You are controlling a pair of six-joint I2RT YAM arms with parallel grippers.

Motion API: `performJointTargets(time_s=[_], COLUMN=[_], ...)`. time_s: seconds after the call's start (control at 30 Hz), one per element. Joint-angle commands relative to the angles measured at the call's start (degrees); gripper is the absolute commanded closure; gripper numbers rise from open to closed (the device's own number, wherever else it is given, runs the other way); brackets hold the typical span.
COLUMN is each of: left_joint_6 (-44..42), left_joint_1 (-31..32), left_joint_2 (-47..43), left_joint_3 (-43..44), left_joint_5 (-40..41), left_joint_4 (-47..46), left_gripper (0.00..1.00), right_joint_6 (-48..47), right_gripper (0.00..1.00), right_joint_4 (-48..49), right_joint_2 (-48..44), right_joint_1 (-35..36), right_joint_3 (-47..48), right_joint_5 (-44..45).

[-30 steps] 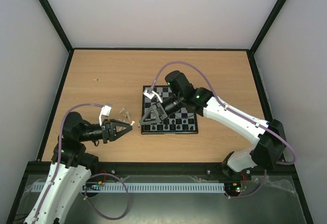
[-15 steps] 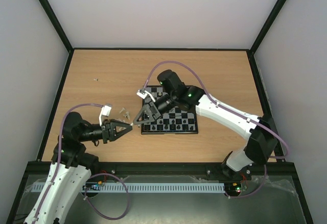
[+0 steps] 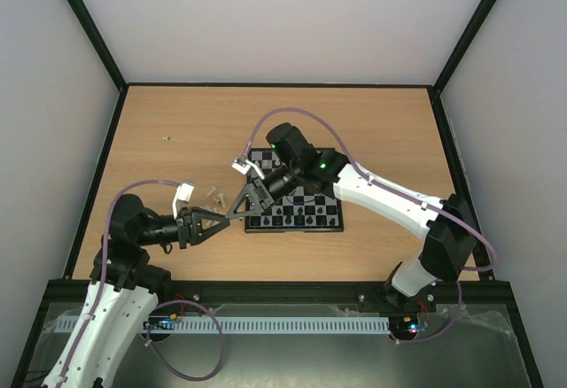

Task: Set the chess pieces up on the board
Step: Place the chess piece on the chessboard.

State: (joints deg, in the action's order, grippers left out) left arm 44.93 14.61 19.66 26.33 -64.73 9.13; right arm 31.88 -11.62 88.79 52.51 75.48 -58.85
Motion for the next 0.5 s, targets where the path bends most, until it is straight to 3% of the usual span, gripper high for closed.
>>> performJointTargets(time_s=[0.0, 0.1, 0.33, 0.47], left_joint_6=[0.7, 0.7, 0.4, -0.8], left_joint_1=[0.3, 0.3, 0.2, 0.2], left_joint_2=[-0.6, -0.8, -0.3, 0.2], left_joint_3=[-0.8, -0.8, -0.9, -0.5], left_joint_5=[-1.4, -1.5, -1.1, 0.2], left_joint_4=[1.6, 1.8, 1.9, 3.0], left_gripper=[0.87, 0.87, 0.86, 0.77], right_joint_6=[0.1, 0.1, -0.2, -1.5], right_gripper=[0.72, 0.75, 0.93, 0.96], right_joint_4=[0.4, 0.5, 0.5, -1.8], right_joint_2=[1.3, 1.8, 2.0, 2.1], right_joint_1=[0.5, 0.7, 0.8, 0.8], right_joint_3=[2.0, 2.2, 2.4, 3.4], right_joint_5=[-2.0, -2.2, -1.7, 0.0])
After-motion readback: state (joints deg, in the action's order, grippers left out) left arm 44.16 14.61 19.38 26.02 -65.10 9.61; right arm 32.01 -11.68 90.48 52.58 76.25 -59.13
